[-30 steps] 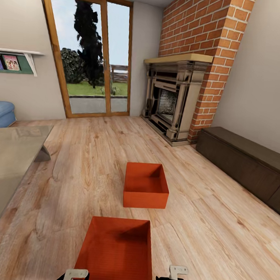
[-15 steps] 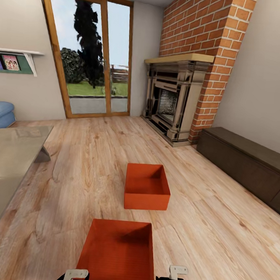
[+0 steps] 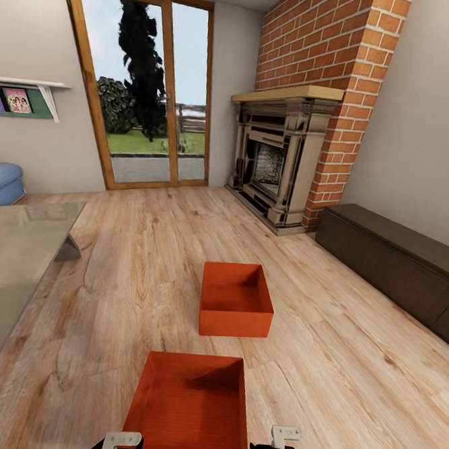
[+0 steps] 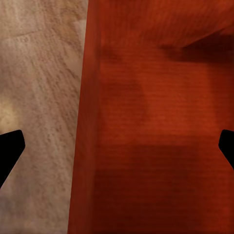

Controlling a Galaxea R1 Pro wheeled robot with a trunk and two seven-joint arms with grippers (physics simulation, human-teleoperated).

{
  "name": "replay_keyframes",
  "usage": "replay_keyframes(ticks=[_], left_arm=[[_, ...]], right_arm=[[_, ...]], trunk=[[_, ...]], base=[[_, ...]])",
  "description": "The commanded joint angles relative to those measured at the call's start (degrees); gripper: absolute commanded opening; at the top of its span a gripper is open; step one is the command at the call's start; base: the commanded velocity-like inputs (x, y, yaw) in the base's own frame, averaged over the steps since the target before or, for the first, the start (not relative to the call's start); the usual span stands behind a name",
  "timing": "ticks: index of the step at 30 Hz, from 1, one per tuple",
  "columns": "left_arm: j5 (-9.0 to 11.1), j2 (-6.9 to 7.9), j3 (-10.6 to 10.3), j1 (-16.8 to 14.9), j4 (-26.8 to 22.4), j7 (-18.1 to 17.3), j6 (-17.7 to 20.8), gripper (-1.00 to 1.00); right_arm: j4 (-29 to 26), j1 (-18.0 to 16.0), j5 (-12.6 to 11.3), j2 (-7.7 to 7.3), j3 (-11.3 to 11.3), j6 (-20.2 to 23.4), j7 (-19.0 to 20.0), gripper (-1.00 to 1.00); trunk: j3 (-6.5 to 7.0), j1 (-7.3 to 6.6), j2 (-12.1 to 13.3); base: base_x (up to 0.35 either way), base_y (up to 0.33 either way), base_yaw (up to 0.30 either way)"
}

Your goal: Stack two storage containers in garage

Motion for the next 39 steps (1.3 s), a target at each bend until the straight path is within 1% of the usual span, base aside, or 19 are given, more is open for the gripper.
replay_keyframes(ticks=[1,11,19,39], left_arm=[[0.0,-0.02,0.2,0.0,0.0,-0.1,-0.2,1.0],[0.0,-0.02,0.2,0.0,0.0,-0.1,-0.2,1.0],[0.0,0.0,0.2,0.0,0.1,-0.1,-0.2,1.0],[0.0,-0.02,0.2,0.0,0.1,-0.1,-0.1,1.0]], right_arm=[[0.1,0.0,0.0,0.02,0.0,-0.2,-0.2,1.0],[0.1,0.0,0.0,0.02,0.0,-0.2,-0.2,1.0],[0.1,0.0,0.0,0.02,0.0,-0.2,-0.2,1.0],[0.1,0.0,0.0,0.02,0.0,-0.2,-0.2,1.0]], trunk=[[-0.05,-0.01,0.0],[-0.05,-0.01,0.0],[-0.05,-0.01,0.0],[-0.05,-0.01,0.0]], base=[[0.0,0.0,0.0],[-0.006,0.004,0.0],[-0.096,0.074,0.0],[-0.004,0.003,0.0]])
